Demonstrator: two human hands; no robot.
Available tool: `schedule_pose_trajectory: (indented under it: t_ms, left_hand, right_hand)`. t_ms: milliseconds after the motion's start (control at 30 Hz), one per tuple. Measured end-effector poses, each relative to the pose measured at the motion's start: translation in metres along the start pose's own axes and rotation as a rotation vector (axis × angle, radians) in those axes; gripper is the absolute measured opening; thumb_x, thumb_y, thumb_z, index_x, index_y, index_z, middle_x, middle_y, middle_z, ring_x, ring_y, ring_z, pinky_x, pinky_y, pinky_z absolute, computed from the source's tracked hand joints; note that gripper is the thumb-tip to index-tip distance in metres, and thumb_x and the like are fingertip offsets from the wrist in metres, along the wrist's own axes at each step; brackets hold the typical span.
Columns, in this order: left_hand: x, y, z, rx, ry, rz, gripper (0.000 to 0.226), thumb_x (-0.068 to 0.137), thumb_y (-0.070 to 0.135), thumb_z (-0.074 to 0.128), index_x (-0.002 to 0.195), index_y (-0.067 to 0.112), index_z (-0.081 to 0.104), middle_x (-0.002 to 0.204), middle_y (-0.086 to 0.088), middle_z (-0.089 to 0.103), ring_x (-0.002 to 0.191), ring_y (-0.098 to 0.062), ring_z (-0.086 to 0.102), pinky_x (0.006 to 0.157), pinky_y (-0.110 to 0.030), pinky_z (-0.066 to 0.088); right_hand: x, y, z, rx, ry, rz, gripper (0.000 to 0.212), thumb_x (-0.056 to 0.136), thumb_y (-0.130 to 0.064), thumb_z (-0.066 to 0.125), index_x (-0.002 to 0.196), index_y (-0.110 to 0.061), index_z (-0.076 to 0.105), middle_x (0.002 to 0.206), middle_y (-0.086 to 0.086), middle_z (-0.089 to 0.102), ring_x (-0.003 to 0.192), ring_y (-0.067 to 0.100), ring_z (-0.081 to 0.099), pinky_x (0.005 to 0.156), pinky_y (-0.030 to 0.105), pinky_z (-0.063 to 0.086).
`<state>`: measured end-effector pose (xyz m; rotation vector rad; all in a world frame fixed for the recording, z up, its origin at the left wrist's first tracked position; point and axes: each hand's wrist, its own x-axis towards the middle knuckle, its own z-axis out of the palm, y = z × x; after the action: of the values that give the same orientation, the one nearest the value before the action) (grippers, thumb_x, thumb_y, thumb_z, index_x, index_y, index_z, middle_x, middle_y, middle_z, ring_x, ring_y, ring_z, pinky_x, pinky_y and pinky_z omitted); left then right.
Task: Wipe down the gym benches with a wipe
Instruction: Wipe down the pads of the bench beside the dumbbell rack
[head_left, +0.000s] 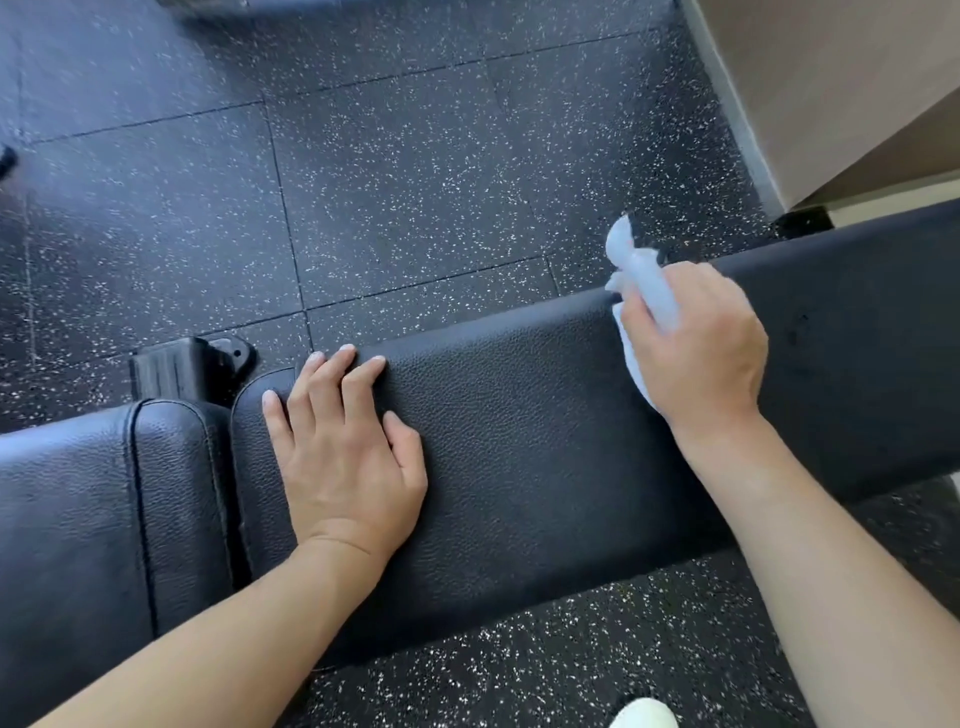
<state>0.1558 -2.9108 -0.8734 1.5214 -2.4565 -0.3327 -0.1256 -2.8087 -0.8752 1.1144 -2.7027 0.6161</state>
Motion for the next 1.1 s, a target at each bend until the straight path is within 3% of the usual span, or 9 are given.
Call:
schedule_pose_trajectory:
  t_ms: [167,333,467,600,733,833,967,1100]
  left_hand:
    - [0.0,0.002,-0.002,-0.02,-0.013,-0.016,0.053,0.089,0.032,0.044,0.138,0.015,0.054,0.152,-0.009,0.049,0.15,-0.034,0.035,0.127,-0.062,0.012]
    - [0.0,0.0,-0.001,-0.032,-0.045,-0.038,0.051,0.092,0.03,0.043,0.138,0.011,0.053,0.155,-0.01,0.047,0.152,-0.035,0.032,0.128,-0.061,0.01]
    - [-0.001,0.003,0.0,-0.013,-0.02,-0.038,0.048,0.091,0.028,0.045,0.134,0.008,0.052,0.153,-0.012,0.048,0.149,-0.037,0.034,0.127,-0.062,0.013]
    - [0.0,0.003,0.001,0.013,0.012,-0.009,0.051,0.089,0.029,0.042,0.136,0.013,0.053,0.15,-0.011,0.05,0.147,-0.037,0.037,0.125,-0.063,0.016]
    - [0.0,0.001,0.002,0.023,0.017,0.005,0.051,0.089,0.03,0.044,0.137,0.016,0.053,0.149,-0.009,0.049,0.147,-0.036,0.038,0.126,-0.061,0.015]
    - [-0.001,0.0,0.003,0.009,0.024,0.005,0.05,0.089,0.029,0.044,0.137,0.017,0.052,0.149,-0.009,0.049,0.147,-0.036,0.037,0.125,-0.061,0.015]
    - [-0.001,0.003,0.0,-0.013,0.007,0.007,0.05,0.09,0.029,0.042,0.138,0.016,0.05,0.151,-0.01,0.047,0.148,-0.037,0.035,0.124,-0.063,0.015]
    - [0.001,0.003,-0.002,-0.001,-0.03,0.014,0.053,0.09,0.032,0.04,0.139,0.017,0.049,0.153,-0.008,0.045,0.149,-0.034,0.033,0.125,-0.062,0.013]
  right_hand:
    - [-0.072,-0.078,0.003,0.053,-0.044,-0.15,0.023,0.089,-0.04,0.067,0.098,-0.021,0.058,0.082,0.002,0.054,0.075,0.027,0.048,0.061,0.041,0.036]
    - [-0.101,-0.163,0.019,0.203,-0.105,-0.153,0.026,0.089,-0.04,0.063,0.097,-0.016,0.067,0.08,0.002,0.055,0.073,0.026,0.049,0.06,0.039,0.039]
    - [-0.098,-0.159,0.017,0.284,-0.093,-0.151,0.025,0.085,-0.037,0.073,0.094,-0.014,0.067,0.08,0.002,0.056,0.072,0.026,0.051,0.061,0.039,0.04]
    - [-0.081,-0.107,0.006,0.268,-0.077,-0.381,0.023,0.086,-0.034,0.076,0.09,-0.013,0.065,0.08,0.005,0.056,0.073,0.03,0.053,0.059,0.044,0.046]
    - [-0.046,-0.004,-0.012,0.106,0.02,-0.16,0.026,0.091,-0.038,0.071,0.086,-0.014,0.06,0.082,0.003,0.059,0.076,0.03,0.054,0.06,0.042,0.045]
    - [-0.046,0.028,-0.022,0.049,0.055,0.006,0.03,0.096,-0.04,0.062,0.083,-0.014,0.055,0.082,0.003,0.058,0.074,0.029,0.049,0.057,0.04,0.041]
    - [-0.073,-0.008,-0.021,0.011,0.095,0.163,0.028,0.091,-0.037,0.069,0.084,-0.018,0.05,0.08,0.002,0.054,0.071,0.027,0.046,0.055,0.037,0.035]
    - [-0.131,-0.091,-0.008,0.064,0.067,0.094,0.022,0.088,-0.034,0.071,0.099,-0.022,0.057,0.08,0.0,0.051,0.072,0.024,0.044,0.06,0.036,0.031]
